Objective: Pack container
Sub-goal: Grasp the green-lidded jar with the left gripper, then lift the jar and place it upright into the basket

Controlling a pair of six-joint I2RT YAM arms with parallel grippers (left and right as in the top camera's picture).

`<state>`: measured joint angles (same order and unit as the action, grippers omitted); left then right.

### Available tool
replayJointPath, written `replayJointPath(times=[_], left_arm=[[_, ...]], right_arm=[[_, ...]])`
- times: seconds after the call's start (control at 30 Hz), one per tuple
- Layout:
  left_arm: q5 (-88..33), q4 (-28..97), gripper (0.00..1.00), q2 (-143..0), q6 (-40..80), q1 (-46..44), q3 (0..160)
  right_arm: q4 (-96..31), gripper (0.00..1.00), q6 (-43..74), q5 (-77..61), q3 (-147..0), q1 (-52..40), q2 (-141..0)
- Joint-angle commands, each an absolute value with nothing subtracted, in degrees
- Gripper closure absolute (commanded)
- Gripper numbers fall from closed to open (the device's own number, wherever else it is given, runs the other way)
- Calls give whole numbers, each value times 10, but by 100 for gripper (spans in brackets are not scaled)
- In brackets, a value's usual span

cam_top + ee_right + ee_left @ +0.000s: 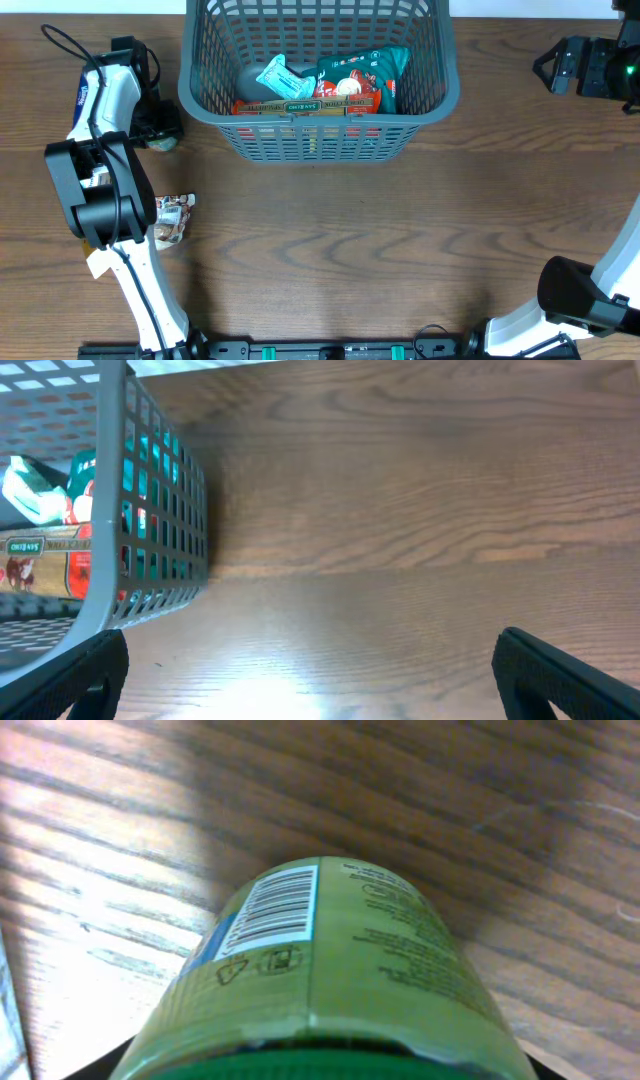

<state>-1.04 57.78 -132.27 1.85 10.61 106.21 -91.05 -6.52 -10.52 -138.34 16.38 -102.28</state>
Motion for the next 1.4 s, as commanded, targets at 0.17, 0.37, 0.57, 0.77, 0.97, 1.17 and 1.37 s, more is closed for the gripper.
replayJointPath(times=[0.17, 0.37, 0.57, 0.77, 0.97, 1.17, 1.37], left_arm=[[-4, 581, 94, -1299, 22, 109, 1065], [-4, 595, 94, -1237, 23, 109, 1065], [43, 630, 94, -1136, 38, 109, 1065], [52, 639, 94, -1023, 51, 109, 1069], [78, 574, 94, -932, -6, 68, 1069], [91, 483, 94, -888, -82, -28, 1069], [90, 407, 94, -910, -162, -102, 1069]], right_arm=[[-912, 1, -74, -109, -1382, 164, -1023], [-912, 1, -74, -109, -1382, 164, -1023], [-913, 1, -74, -109, -1382, 164, -1023], [-916, 1, -74, -109, -1382, 164, -1023], [-921, 1, -78, -109, -1382, 164, -1023], [-927, 1, -78, -109, -1382, 164, -1023], [-935, 1, -78, -109, -1382, 164, -1023]])
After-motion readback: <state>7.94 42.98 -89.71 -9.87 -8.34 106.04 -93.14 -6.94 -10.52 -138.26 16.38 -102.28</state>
